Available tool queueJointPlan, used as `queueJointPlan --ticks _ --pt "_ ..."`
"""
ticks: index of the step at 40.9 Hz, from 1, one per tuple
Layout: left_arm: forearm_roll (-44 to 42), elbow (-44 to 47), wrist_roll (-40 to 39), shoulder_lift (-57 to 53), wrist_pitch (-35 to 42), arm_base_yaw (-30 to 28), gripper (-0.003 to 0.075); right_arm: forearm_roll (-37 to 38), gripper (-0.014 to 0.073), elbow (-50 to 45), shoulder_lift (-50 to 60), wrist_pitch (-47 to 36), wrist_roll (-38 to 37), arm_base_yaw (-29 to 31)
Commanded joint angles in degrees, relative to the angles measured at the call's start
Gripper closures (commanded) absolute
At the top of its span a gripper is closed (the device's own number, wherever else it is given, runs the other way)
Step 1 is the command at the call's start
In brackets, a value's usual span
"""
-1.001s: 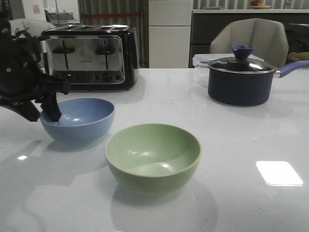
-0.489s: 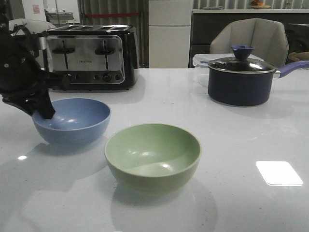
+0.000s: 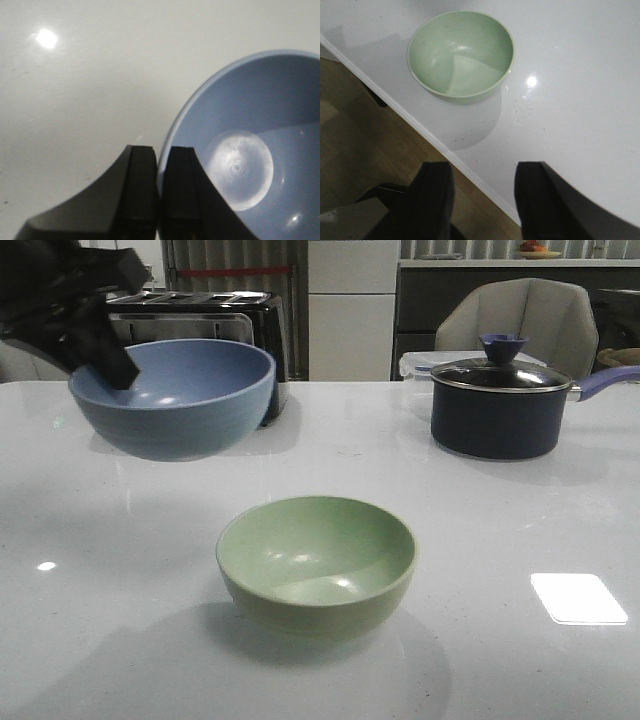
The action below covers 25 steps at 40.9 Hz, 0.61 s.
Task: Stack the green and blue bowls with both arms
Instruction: 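Lift the blue bowl and carry it over the green bowl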
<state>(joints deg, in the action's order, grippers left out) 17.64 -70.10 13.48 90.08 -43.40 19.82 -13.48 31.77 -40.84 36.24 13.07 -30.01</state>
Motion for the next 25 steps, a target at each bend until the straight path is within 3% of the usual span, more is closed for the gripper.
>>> queueJointPlan --ticks 1,12,25 --pt "2.1 -3.4 1.2 -2.3 1.1 4.0 0.0627 -0.2 0.0181 1.5 0.3 -3.4 0.7 -0.1" --pt "1.0 -4.8 1.2 1.3 3.3 12.6 0.0627 -0.2 0.0181 1.5 0.3 -3.4 0.7 -0.1" --pt "1.5 -4.8 1.2 7.4 3.8 13.4 0.0627 -0.2 0.0181 1.5 0.3 -3.4 0.7 -0.1"
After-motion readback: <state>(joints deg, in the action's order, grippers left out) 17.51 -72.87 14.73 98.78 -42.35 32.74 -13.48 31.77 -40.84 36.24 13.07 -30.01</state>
